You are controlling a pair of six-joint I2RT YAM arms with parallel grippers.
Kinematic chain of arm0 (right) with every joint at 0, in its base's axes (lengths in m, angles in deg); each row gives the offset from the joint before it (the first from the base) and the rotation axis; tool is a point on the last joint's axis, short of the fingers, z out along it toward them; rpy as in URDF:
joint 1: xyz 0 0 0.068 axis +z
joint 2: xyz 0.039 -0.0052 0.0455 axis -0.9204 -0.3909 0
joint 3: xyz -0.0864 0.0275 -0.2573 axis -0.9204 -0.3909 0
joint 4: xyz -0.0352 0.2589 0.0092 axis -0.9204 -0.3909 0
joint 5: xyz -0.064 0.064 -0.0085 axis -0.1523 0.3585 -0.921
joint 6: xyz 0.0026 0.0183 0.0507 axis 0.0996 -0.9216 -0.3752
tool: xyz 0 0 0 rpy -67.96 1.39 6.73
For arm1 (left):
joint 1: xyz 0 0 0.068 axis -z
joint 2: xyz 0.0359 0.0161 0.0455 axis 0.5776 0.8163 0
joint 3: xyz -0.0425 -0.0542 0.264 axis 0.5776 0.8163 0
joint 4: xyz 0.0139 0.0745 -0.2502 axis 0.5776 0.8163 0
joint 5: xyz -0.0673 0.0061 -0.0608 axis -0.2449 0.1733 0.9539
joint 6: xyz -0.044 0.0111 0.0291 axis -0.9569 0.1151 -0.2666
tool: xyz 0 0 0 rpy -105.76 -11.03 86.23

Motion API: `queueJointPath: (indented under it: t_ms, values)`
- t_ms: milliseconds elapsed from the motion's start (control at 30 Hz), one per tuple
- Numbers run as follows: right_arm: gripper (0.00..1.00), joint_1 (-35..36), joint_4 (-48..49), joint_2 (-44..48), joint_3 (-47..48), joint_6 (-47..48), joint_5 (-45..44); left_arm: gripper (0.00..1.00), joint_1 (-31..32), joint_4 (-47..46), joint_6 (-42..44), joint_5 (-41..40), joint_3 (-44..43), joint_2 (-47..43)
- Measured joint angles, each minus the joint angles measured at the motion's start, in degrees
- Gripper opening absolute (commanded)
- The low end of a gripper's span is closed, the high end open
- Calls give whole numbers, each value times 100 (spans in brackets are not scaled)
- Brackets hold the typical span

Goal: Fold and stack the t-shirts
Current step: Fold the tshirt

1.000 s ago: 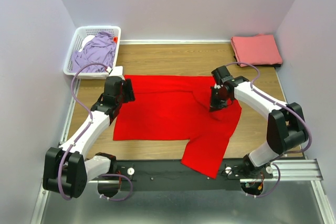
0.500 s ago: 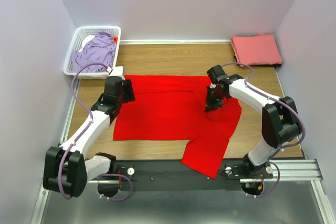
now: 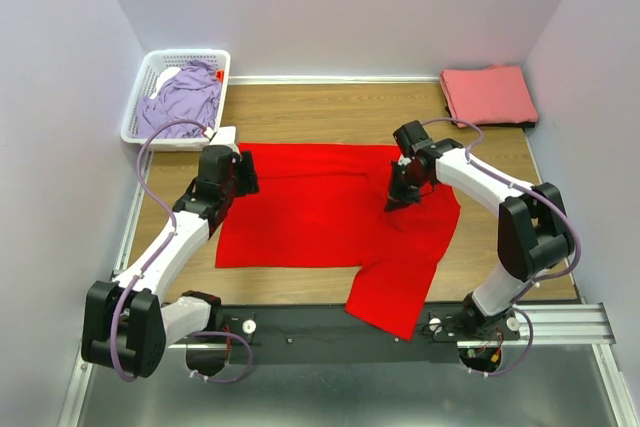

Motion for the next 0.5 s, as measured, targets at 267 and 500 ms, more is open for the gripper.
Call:
queueJointPath:
  t_ms: [267, 500]
  values:
    - [2, 0, 26, -37, -72, -179, -17, 66, 63, -4, -90, 199, 0, -197]
    - [2, -13, 35, -31, -98, -186, -369, 66, 286, -7, -114, 269, 0, -278]
